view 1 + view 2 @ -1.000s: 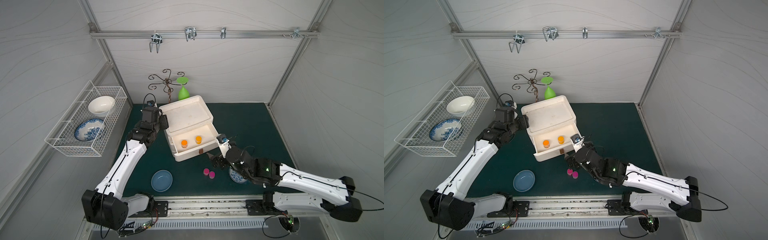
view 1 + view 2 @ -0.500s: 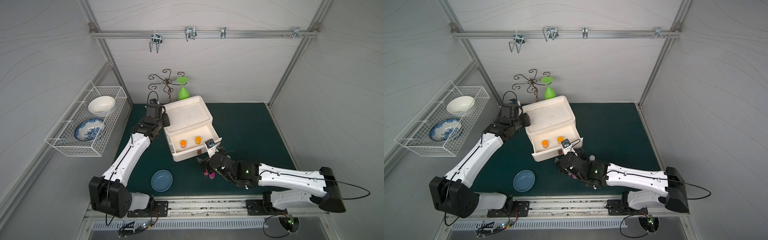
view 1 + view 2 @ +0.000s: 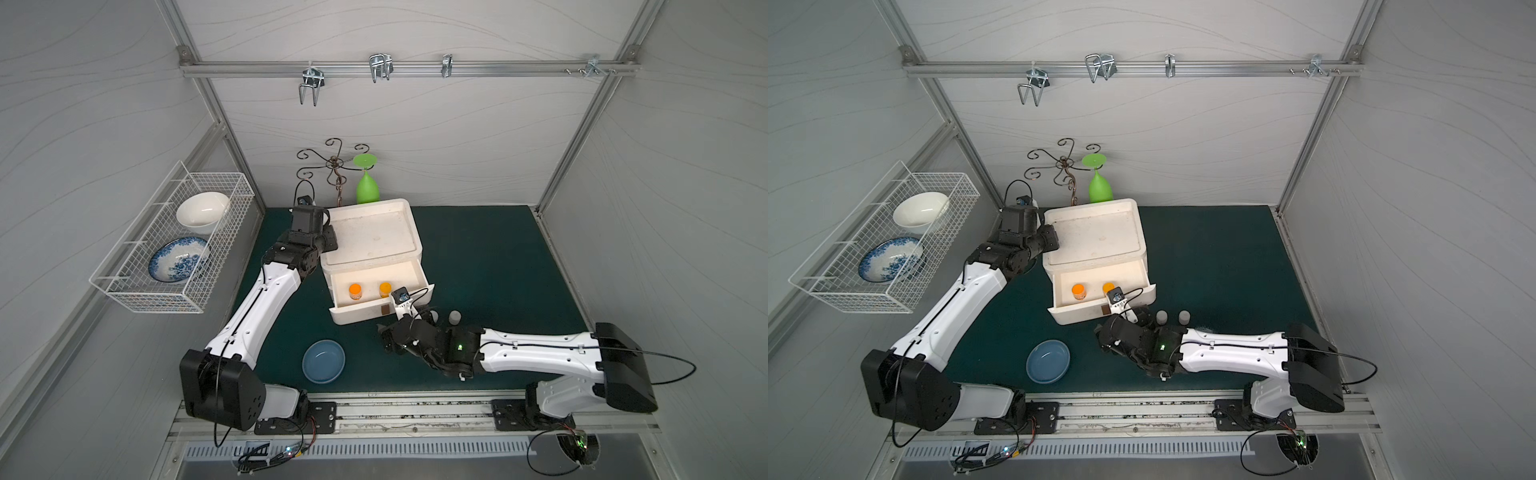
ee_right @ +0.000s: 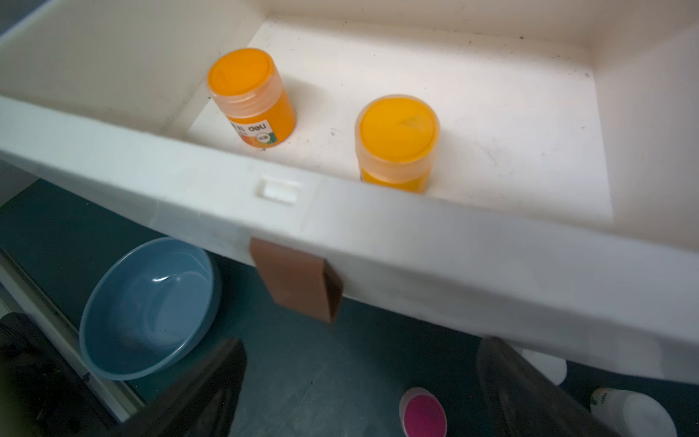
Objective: Put the paint cans in the drawer according to color
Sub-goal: Close the drawer of the storage box.
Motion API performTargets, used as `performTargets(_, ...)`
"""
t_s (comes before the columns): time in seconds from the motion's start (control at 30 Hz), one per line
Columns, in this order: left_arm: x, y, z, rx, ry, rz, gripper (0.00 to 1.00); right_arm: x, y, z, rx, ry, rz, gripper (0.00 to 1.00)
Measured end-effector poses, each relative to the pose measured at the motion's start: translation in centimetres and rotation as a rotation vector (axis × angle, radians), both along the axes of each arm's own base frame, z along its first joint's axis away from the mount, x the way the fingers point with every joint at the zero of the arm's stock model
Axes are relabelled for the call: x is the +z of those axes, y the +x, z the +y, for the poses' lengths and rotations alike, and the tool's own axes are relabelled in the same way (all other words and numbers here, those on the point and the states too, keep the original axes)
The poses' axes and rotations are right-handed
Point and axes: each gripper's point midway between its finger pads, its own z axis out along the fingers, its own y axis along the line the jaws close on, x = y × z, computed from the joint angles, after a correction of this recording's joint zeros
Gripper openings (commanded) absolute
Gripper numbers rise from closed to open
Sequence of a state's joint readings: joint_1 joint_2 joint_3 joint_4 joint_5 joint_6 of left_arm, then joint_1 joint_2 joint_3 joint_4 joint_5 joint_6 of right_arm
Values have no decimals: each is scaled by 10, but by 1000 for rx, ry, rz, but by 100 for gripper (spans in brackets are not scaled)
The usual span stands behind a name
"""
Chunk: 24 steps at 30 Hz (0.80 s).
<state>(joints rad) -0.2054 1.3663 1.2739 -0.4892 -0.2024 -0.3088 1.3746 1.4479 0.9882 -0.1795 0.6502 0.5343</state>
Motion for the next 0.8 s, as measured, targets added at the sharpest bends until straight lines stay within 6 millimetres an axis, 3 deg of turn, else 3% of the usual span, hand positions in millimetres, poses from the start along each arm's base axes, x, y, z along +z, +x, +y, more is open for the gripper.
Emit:
performTargets(0.3, 1, -1, -1, 26, 7, -5, 18, 18, -14, 52, 45, 79, -5, 99)
performTargets(0.43, 0, -1, -2, 20, 8, -3, 18, 31, -6, 74, 45, 113, -44, 99)
performTargets(0.8, 1, -1, -3, 24, 2, -8, 17, 21, 5, 108, 70, 54, -76, 99)
